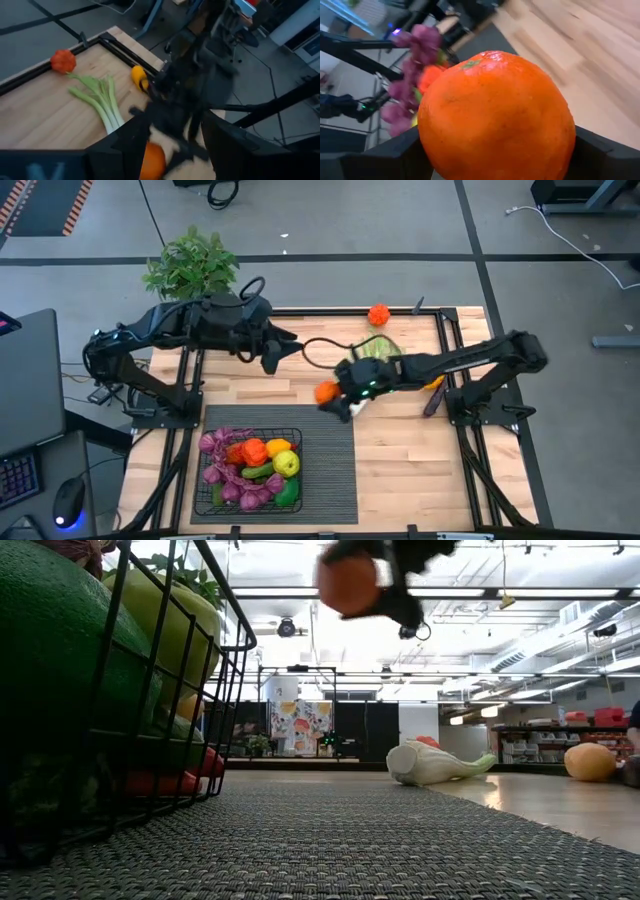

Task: Build produce basket
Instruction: Put the orange into the wire basket

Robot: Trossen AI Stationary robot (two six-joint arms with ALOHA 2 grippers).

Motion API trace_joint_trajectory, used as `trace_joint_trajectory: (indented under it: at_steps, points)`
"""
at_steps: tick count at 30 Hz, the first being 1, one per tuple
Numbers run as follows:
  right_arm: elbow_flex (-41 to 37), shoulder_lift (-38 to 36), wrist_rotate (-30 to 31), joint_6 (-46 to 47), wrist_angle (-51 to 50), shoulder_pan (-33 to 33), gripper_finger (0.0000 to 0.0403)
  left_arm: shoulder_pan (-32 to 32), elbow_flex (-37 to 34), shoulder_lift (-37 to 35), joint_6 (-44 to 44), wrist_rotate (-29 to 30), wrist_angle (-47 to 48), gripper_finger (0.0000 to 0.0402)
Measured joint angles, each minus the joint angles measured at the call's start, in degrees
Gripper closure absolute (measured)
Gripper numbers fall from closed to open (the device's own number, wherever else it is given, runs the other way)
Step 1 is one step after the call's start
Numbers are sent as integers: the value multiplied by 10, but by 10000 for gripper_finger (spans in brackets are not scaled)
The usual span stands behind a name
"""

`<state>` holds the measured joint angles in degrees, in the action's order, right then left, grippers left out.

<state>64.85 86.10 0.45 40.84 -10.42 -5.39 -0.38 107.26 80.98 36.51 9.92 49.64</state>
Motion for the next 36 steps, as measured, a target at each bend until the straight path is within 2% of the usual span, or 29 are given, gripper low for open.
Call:
trace_joint_trajectory:
  at_steps: [5, 9, 15, 26, 36]
  points:
    - [122, 99, 1, -41, -1, -32, 75, -15, 0, -10, -6, 0, 1, 211]
    - [215, 163, 26, -58, -3, -56, 75, -38, 0, -26, -23, -1, 12, 212]
    - [306, 243, 45, -47, -3, -80, 75, -69, 0, -40, -23, -1, 35, 212]
    - [335, 321, 59, 10, -10, -116, 70, -142, 0, -41, -10, 0, 70, 213]
    - [335, 329, 53, 25, -7, -131, 12, -164, 0, -42, -6, 44, 67, 216]
